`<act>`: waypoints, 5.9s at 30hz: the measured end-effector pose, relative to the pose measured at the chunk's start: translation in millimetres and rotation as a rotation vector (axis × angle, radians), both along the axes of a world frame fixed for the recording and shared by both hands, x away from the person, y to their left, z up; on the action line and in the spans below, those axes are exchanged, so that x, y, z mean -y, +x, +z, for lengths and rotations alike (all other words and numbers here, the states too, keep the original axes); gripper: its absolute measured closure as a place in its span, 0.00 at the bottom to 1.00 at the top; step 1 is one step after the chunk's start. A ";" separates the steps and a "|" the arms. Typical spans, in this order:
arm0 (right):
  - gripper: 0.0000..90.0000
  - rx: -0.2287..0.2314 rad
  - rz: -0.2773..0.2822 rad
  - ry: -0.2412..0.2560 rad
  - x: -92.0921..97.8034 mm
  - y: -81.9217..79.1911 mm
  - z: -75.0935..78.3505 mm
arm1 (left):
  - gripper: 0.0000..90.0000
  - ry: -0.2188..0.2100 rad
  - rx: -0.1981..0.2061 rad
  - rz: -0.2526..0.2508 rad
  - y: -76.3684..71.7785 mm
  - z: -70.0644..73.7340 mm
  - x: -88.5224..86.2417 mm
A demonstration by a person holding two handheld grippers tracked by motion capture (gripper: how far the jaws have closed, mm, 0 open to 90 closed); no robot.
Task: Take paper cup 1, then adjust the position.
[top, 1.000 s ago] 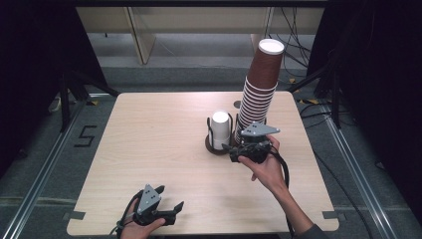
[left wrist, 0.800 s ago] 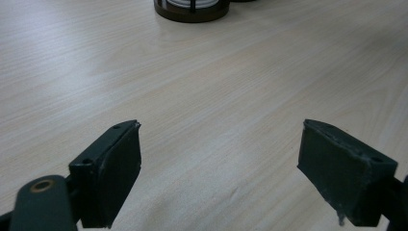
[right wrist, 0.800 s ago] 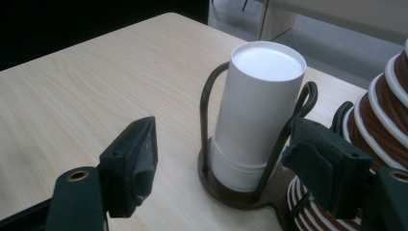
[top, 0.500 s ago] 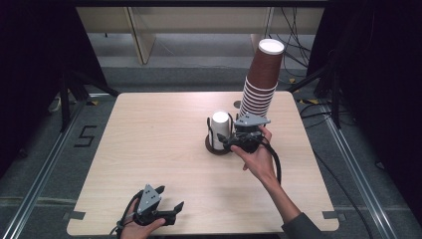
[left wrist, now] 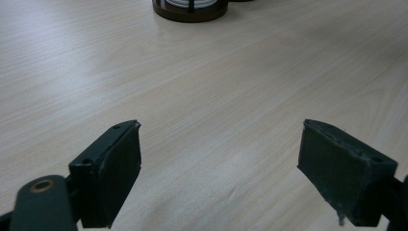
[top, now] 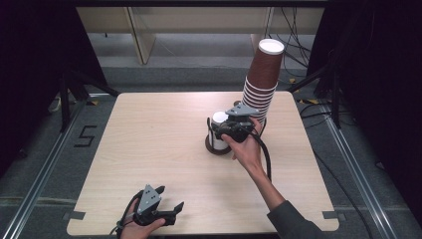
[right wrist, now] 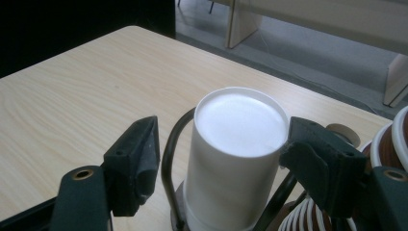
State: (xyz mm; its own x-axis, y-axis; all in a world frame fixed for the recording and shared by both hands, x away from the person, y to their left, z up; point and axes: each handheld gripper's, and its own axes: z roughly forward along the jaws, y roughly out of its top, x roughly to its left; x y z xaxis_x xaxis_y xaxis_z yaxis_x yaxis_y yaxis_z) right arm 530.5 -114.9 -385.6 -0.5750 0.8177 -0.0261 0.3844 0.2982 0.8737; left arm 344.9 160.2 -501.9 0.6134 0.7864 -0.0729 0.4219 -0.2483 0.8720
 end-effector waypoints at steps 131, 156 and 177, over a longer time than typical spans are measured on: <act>0.39 -0.050 0.362 0.053 -23.1 -100.6 4.1 | 0.16 -0.072 0.082 0.005 6.3 2.2 7.0; 0.39 -0.045 0.413 0.034 -37.1 -109.2 -2.8 | 0.16 -0.149 0.219 -0.124 27.3 2.4 34.9; 0.39 -0.080 0.469 0.074 -46.0 -117.3 -7.2 | 0.15 -0.147 0.229 -0.142 25.8 1.0 43.6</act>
